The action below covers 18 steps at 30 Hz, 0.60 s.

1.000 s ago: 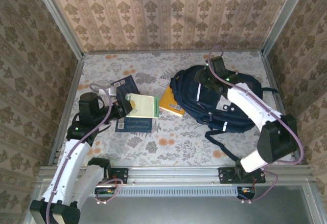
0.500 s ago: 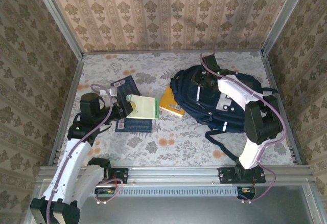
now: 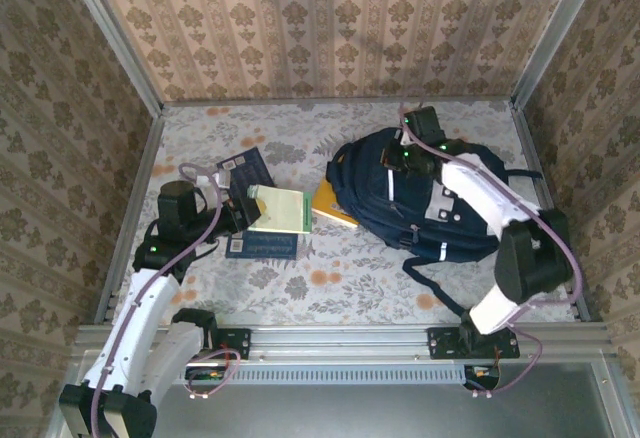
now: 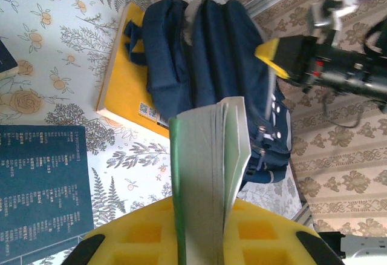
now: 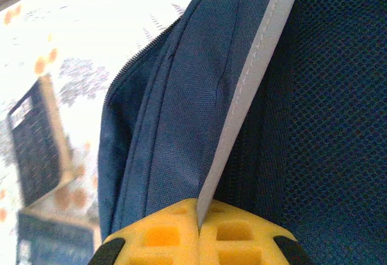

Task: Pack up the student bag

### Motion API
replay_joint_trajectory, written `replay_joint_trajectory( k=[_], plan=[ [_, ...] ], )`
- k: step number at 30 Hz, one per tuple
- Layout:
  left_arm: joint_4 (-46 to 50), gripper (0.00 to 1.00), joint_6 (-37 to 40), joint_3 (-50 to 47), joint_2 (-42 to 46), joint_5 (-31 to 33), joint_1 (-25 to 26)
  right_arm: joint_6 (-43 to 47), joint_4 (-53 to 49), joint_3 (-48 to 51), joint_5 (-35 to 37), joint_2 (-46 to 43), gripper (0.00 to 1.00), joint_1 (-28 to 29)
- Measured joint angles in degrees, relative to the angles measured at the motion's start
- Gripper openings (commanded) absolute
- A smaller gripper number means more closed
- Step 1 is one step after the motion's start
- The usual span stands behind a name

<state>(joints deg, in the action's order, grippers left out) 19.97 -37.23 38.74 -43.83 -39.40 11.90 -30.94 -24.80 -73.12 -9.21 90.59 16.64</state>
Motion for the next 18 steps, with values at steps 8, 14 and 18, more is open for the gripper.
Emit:
replay_joint_trajectory(
  k=[8,14,18],
  plan=[
    [-0.3,0.0,-0.9,0.0,-1.2,-0.5,0.0,0.0,-0.2,7.0,-17.6,-15.6,0.0,-7.8],
    [-3.9,0.0,-4.0,0.0,-3.5,-0.8,1.4,-3.2,2.4,12.4,-28.1,-21.9,0.0,-10.4],
    [-5.9,0.0,-6.0,0.8,-6.8,0.6,5.7,-5.3,4.0,13.9,-33.6,-23.7,0.0,-11.8]
  ],
)
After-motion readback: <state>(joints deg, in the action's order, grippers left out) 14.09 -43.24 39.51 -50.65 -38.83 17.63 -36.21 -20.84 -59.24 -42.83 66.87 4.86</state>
